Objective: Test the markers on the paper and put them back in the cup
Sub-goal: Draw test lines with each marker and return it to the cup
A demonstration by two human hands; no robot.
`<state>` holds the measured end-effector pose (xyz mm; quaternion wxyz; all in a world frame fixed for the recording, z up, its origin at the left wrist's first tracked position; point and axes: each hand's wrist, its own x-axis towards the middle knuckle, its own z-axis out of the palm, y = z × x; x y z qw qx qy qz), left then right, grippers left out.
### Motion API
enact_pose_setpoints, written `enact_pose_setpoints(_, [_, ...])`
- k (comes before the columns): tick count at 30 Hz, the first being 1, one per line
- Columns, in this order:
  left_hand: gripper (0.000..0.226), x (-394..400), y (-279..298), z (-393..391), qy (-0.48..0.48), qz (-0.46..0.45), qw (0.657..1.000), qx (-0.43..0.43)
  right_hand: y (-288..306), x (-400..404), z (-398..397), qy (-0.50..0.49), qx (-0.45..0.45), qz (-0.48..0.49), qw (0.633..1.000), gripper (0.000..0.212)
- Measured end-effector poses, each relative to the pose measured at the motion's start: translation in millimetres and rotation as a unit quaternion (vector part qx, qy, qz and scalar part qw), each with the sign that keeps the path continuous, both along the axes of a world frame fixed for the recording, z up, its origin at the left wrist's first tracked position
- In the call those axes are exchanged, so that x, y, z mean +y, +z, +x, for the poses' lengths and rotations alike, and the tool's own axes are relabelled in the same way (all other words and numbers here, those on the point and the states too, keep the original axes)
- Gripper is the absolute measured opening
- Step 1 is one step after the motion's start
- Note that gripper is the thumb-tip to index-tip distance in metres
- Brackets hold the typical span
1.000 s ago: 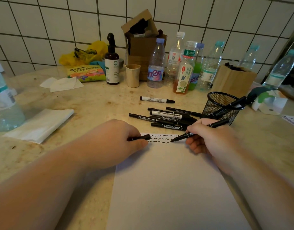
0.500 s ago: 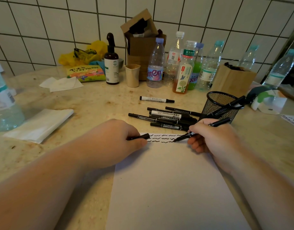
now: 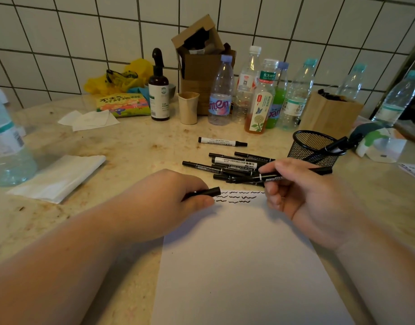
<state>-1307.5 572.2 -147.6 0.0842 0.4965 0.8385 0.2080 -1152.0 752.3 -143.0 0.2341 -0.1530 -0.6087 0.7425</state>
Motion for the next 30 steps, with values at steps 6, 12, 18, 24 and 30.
enact_pose_setpoints(6, [0.023, 0, -1, 0, -0.008, 0.021, 1.000, -0.008, -2, 0, 0, 0.012, -0.003, -0.011, 1.000, 0.029])
enact_pose_setpoints(12, [0.025, 2, -2, 2, -0.023, 0.029, 0.999, -0.010, -2, -1, 3, 0.037, -0.018, 0.034, 0.999, 0.021])
enact_pose_setpoints(18, [0.017, 4, -1, 3, -0.020, 0.055, 0.998, -0.013, -2, -5, 3, 0.061, -0.034, 0.061, 0.996, 0.025])
enact_pose_setpoints(24, [0.017, 2, -1, 6, -0.009, 0.048, 0.998, -0.045, -2, -9, 2, 0.075, -0.029, 0.079, 0.994, 0.020])
enact_pose_setpoints(30, [0.023, 4, 1, 14, -0.016, 0.053, 0.989, -0.140, 0, -5, 6, 0.087, -0.020, 0.103, 0.991, 0.015])
